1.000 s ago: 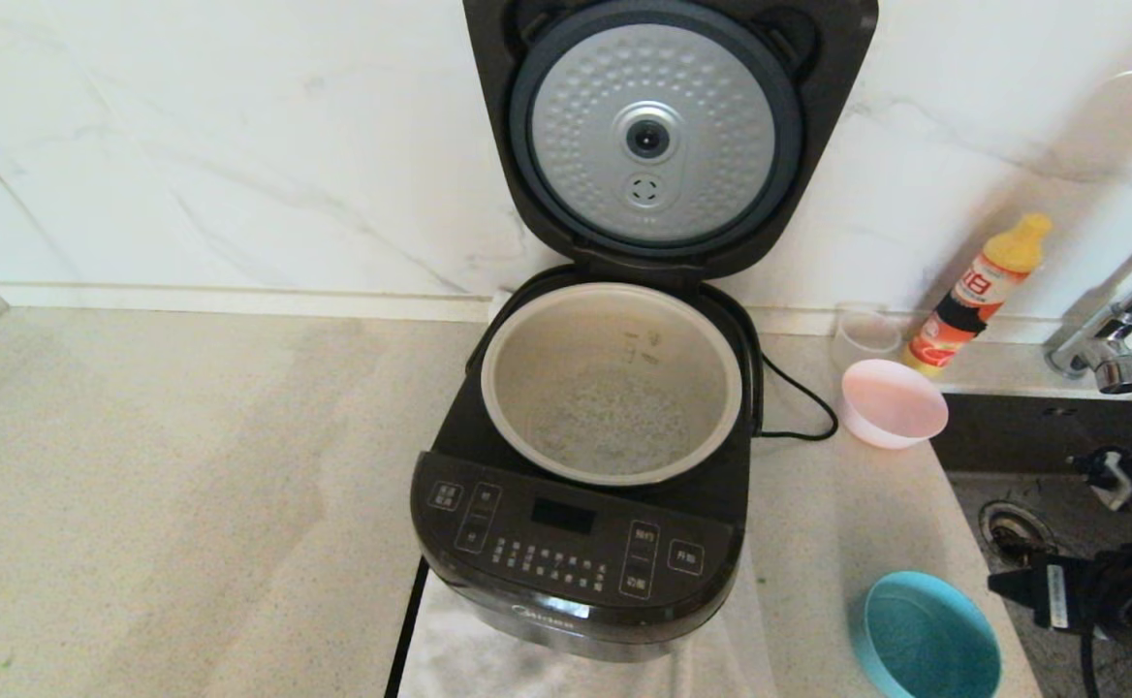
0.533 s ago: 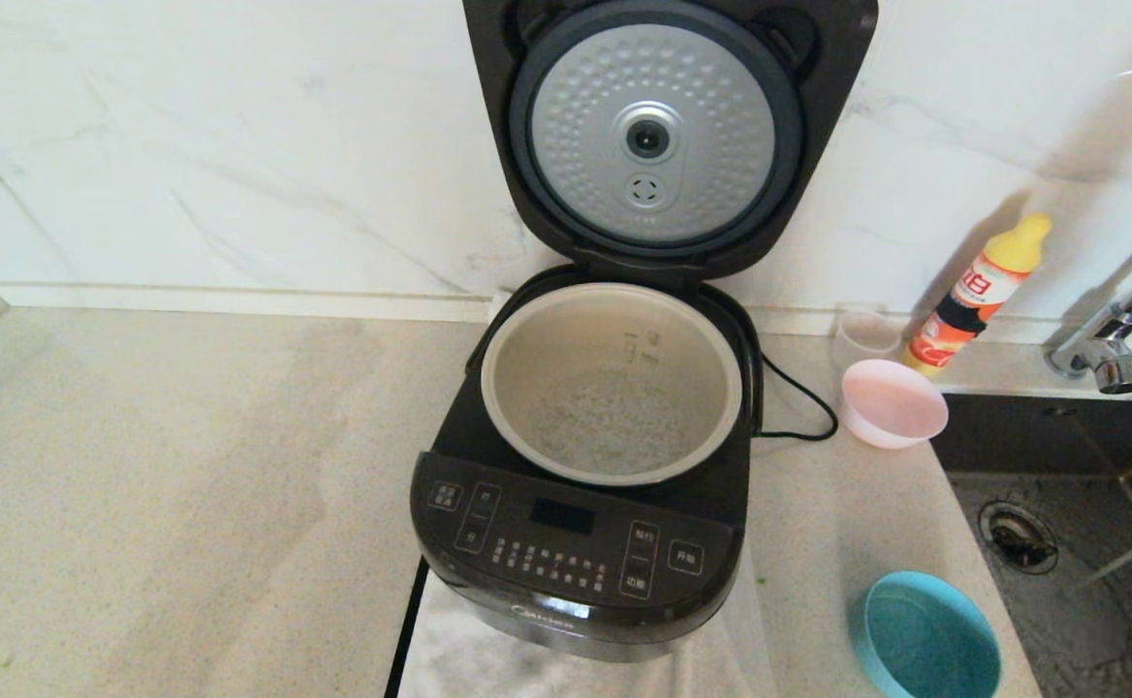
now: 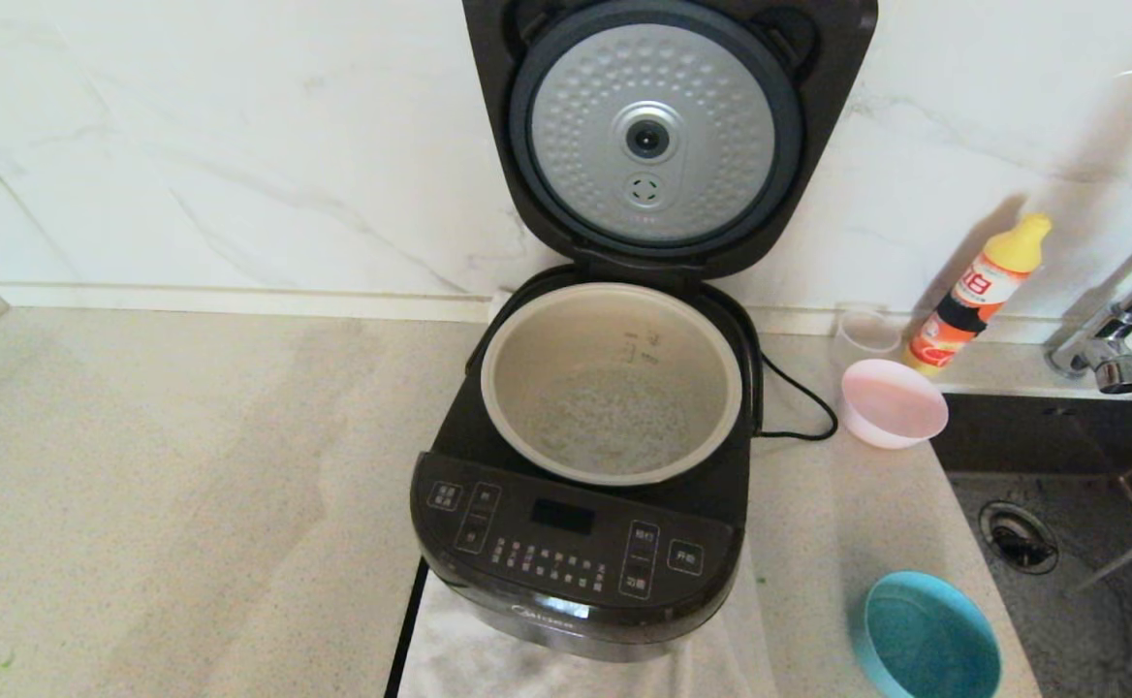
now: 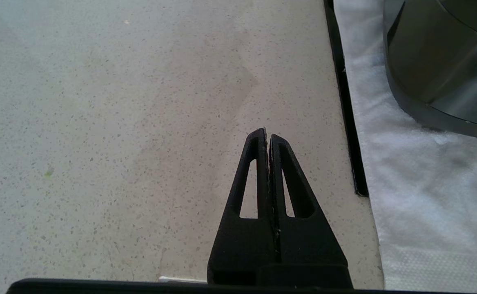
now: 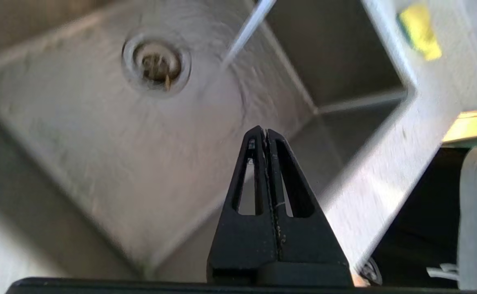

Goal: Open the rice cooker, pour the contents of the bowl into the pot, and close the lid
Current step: Turn off the tap

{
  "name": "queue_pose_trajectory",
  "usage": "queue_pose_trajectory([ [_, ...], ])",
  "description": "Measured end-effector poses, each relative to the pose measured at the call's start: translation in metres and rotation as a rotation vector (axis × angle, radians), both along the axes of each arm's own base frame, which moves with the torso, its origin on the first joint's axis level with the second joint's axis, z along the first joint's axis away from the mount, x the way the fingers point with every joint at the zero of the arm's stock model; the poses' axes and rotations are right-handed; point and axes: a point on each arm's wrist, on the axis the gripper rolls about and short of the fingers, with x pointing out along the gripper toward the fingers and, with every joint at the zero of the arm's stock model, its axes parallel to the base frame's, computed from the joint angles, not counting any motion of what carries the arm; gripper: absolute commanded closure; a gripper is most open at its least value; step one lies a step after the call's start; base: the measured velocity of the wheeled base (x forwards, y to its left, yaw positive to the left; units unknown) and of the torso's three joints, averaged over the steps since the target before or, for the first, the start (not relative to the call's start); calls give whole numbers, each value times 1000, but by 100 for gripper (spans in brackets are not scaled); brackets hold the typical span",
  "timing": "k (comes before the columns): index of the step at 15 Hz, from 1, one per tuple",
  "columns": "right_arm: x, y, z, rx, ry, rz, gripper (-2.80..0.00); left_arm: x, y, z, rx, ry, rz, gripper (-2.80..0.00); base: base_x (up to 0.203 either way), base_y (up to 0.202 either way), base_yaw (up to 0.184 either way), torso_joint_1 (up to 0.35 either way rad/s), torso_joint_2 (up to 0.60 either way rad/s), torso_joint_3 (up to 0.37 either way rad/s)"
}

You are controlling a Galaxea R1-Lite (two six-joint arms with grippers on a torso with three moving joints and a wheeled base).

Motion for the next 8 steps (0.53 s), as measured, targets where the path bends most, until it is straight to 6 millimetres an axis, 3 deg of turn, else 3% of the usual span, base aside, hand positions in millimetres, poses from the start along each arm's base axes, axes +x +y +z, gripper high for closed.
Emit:
queue_pose_trajectory([
  [8,62,-59,-18,-79,37,-138,0,0,0,0,0,-1,0,0,0,0,0,0,0,0],
])
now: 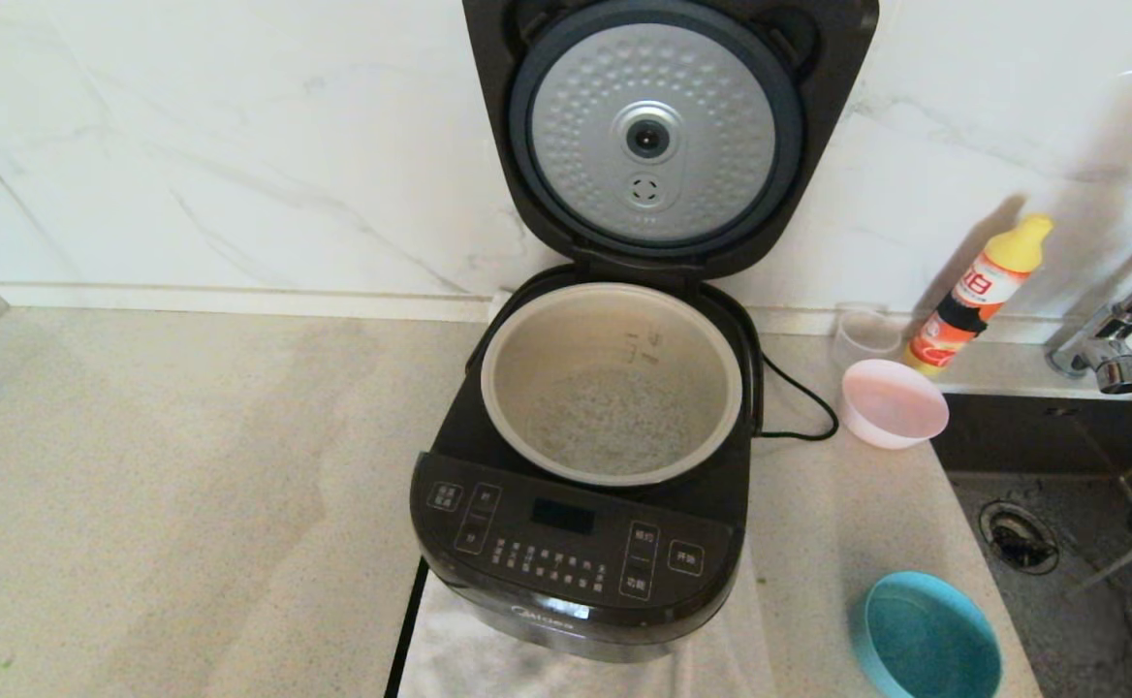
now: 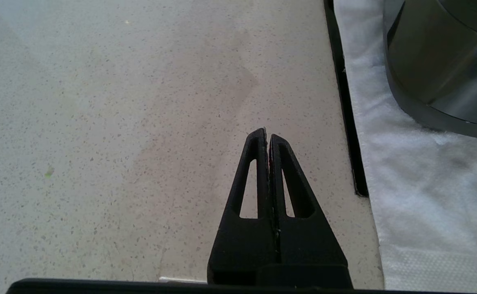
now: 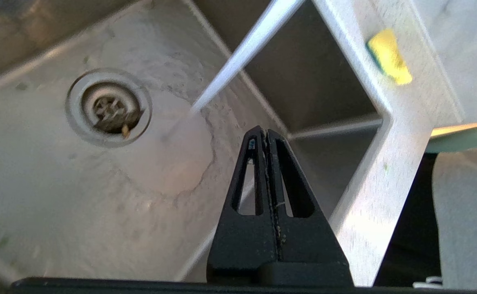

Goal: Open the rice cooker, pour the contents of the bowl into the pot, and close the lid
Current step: Turn off the tap

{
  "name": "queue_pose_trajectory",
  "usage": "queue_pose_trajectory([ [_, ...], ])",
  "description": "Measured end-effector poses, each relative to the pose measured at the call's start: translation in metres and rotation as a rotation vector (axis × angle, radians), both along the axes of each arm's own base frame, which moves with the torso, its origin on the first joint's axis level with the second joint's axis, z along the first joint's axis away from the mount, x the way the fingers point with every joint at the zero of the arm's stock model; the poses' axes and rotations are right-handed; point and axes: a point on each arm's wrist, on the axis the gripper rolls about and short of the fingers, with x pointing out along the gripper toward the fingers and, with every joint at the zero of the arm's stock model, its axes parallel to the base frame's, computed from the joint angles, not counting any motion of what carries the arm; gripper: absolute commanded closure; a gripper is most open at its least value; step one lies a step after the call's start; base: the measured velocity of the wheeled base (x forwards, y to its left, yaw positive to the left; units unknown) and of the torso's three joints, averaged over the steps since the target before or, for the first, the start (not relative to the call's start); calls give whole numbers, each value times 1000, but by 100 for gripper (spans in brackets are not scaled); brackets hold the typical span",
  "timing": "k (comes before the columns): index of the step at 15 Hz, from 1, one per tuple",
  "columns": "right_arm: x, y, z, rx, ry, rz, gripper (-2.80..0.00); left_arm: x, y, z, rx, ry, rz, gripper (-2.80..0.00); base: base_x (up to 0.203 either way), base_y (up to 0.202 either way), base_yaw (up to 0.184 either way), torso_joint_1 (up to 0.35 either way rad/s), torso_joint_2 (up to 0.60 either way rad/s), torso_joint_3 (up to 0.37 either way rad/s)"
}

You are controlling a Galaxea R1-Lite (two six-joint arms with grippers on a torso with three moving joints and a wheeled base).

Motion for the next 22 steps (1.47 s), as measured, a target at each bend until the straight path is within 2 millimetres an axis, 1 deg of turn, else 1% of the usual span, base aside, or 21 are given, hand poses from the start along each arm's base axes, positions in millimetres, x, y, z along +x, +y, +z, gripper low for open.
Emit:
queue_pose_trajectory([
  [6,46,-26,-1,-60,-34,-56,0,0,0,0,0,1,0,0,0,0,0,0,0,0],
  [10,72,-38,3,-107,-59,-75,0,0,0,0,0,1,0,0,0,0,0,0,0,0],
  [17,102,-47,4,-158,-98,-59,0,0,0,0,0,1,-1,0,0,0,0,0,0,0],
  [22,115,-53,8,-279,-132,-26,0,0,0,0,0,0,0,0,0,0,0,0,0,0],
])
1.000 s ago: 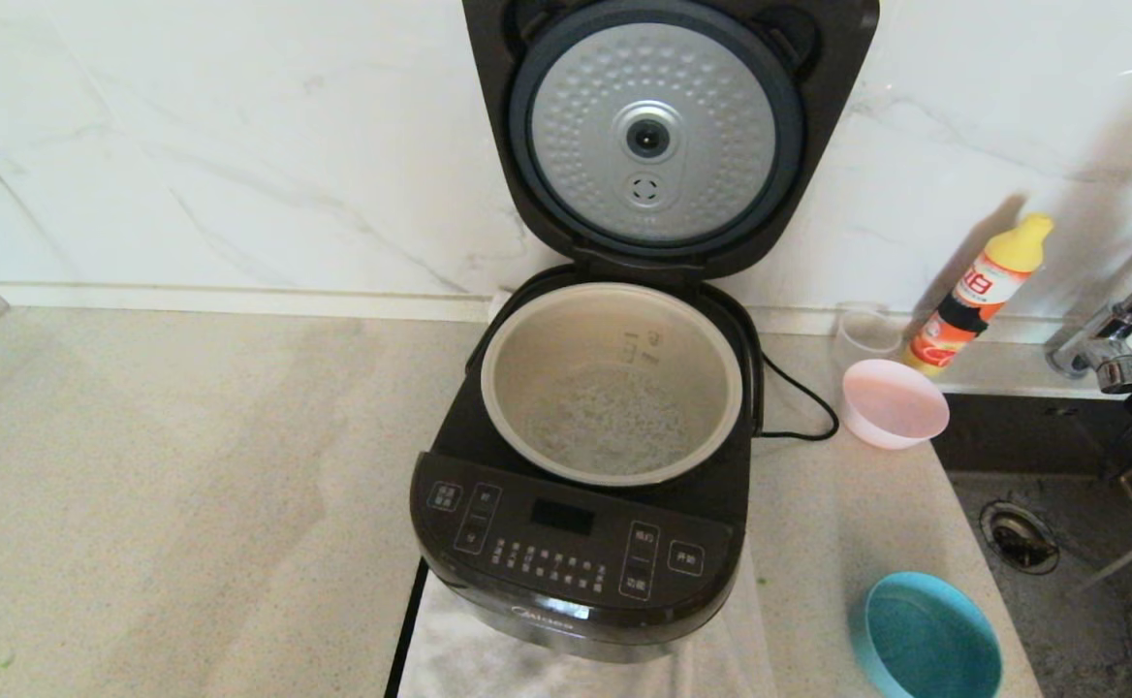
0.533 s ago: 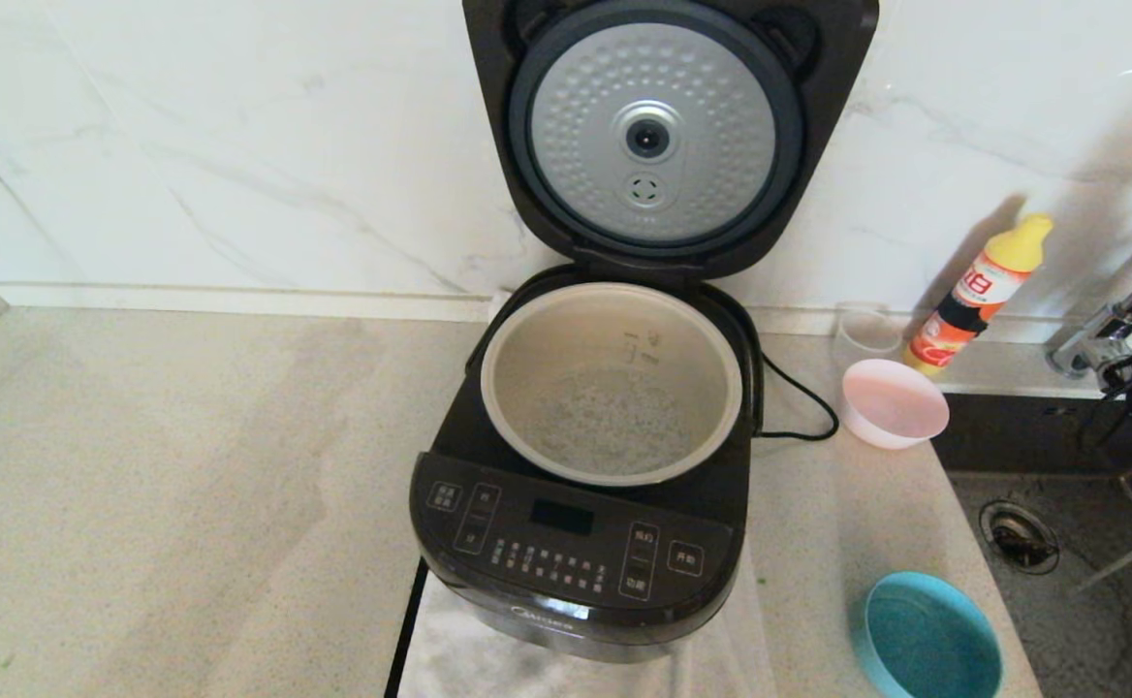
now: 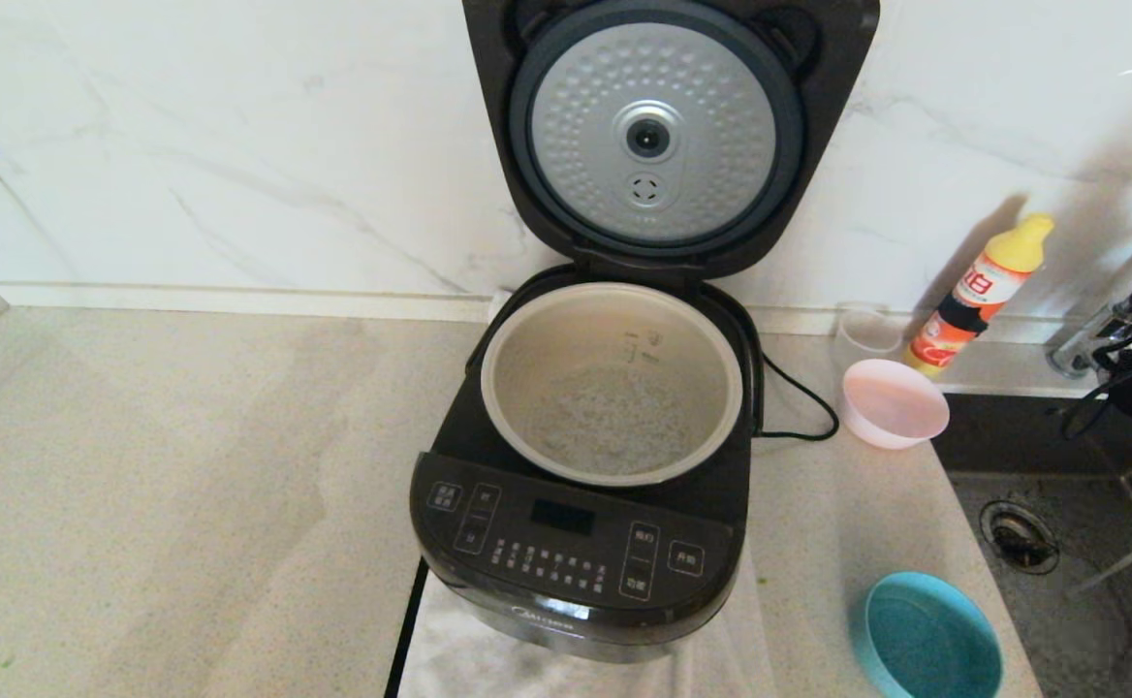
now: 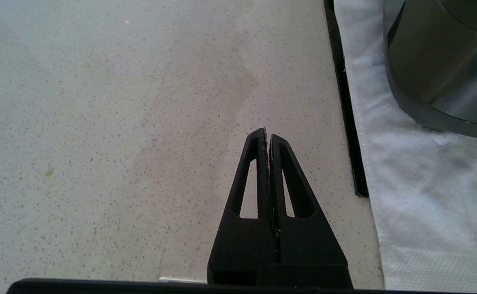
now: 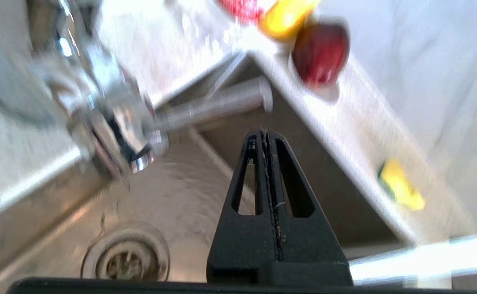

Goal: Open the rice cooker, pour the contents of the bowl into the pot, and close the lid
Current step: Turn off the tap

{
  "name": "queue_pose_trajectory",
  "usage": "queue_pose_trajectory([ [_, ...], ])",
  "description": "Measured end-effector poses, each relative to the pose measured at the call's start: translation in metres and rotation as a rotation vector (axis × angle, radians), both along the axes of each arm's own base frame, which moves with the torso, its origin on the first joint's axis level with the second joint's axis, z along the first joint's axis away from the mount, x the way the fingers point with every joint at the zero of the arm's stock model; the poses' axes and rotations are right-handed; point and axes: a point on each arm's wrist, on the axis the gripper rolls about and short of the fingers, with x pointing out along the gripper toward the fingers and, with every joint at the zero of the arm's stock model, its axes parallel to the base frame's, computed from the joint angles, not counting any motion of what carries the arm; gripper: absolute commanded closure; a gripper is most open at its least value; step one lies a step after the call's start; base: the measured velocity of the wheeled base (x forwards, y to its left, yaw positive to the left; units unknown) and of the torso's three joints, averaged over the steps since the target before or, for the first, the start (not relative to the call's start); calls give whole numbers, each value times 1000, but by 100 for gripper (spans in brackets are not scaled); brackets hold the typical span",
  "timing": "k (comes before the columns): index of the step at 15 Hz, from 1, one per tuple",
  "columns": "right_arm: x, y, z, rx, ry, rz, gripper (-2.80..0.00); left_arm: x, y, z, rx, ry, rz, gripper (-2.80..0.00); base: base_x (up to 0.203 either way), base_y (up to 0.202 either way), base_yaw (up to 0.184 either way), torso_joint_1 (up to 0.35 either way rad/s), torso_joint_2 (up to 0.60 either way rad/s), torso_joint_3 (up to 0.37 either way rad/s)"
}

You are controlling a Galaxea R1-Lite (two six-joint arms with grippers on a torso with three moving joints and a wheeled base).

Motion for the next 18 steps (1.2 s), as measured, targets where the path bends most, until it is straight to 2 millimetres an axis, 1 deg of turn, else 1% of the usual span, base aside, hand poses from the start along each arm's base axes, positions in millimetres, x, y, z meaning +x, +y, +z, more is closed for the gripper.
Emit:
queue_pose_trajectory([
  [4,8,-6,4,-53,-12,-18,0,0,0,0,0,0,0,0,0,0,0,0,0,0],
  [11,22,-10,-5,-64,-7,-22,0,0,0,0,0,0,0,0,0,0,0,0,0,0],
  [14,30,-3,-4,-71,-21,-4,0,0,0,0,0,0,0,0,0,0,0,0,0,0],
  [18,36,3,-3,-77,-27,11,0,0,0,0,0,0,0,0,0,0,0,0,0,0],
])
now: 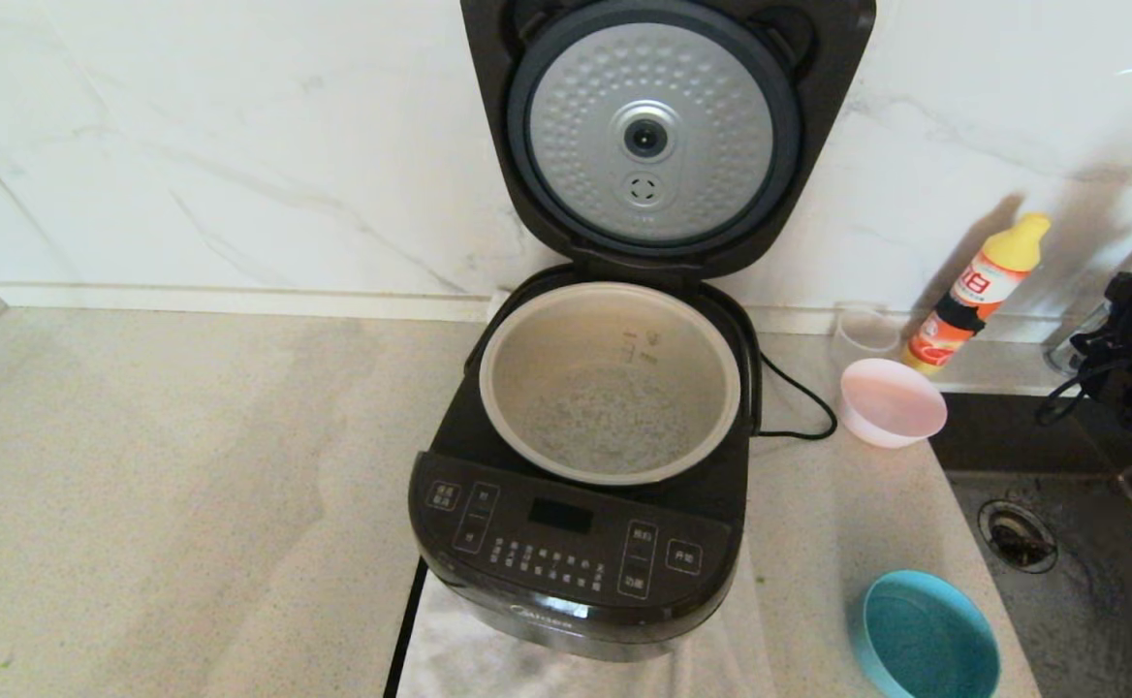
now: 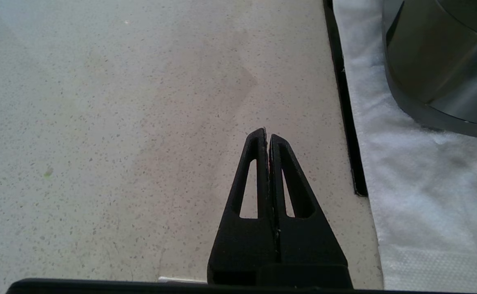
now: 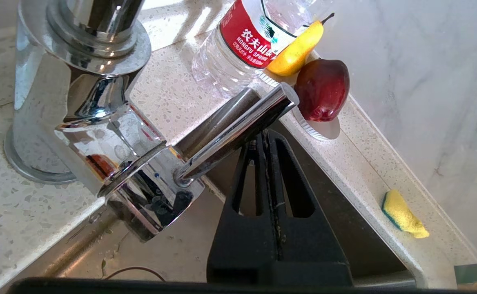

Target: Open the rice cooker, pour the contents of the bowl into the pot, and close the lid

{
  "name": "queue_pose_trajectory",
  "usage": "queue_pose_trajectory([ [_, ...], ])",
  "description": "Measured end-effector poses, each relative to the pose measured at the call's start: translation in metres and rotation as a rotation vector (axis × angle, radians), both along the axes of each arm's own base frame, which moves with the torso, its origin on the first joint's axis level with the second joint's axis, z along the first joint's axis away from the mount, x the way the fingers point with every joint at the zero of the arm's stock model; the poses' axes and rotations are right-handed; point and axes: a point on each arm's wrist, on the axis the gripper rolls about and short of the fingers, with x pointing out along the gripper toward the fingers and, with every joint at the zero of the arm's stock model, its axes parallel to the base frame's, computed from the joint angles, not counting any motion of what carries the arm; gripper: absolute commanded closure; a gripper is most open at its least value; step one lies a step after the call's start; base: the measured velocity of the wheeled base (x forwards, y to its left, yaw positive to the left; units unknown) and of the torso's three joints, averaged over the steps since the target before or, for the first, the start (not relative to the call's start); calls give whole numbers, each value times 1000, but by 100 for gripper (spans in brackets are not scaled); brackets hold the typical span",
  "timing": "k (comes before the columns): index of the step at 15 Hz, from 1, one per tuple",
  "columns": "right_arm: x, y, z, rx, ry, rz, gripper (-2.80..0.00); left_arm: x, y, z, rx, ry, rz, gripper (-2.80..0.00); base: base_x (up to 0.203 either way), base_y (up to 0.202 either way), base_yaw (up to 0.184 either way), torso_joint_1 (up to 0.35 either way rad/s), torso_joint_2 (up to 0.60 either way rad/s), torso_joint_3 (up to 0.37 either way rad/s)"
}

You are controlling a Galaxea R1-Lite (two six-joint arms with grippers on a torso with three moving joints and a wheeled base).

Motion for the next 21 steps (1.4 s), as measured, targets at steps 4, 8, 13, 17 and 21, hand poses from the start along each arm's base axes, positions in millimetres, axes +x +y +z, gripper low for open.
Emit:
queue_pose_trajectory([
  [4,-7,7,1,5,21,-10,0,0,0,0,0,-1,0,0,0,0,0,0,0,0],
  [8,-49,24,13,26,118,10,0,0,0,0,0,0,0,0,0,0,0,0,0,0],
  [13,-139,65,39,47,217,201,0,0,0,0,0,-1,0,0,0,0,0,0,0,0],
  [17,-208,101,61,25,160,491,0,0,0,0,0,0,0,0,0,0,0,0,0,0],
  [21,-247,144,98,-37,-18,829,0,0,0,0,0,0,0,0,0,0,0,0,0,0],
])
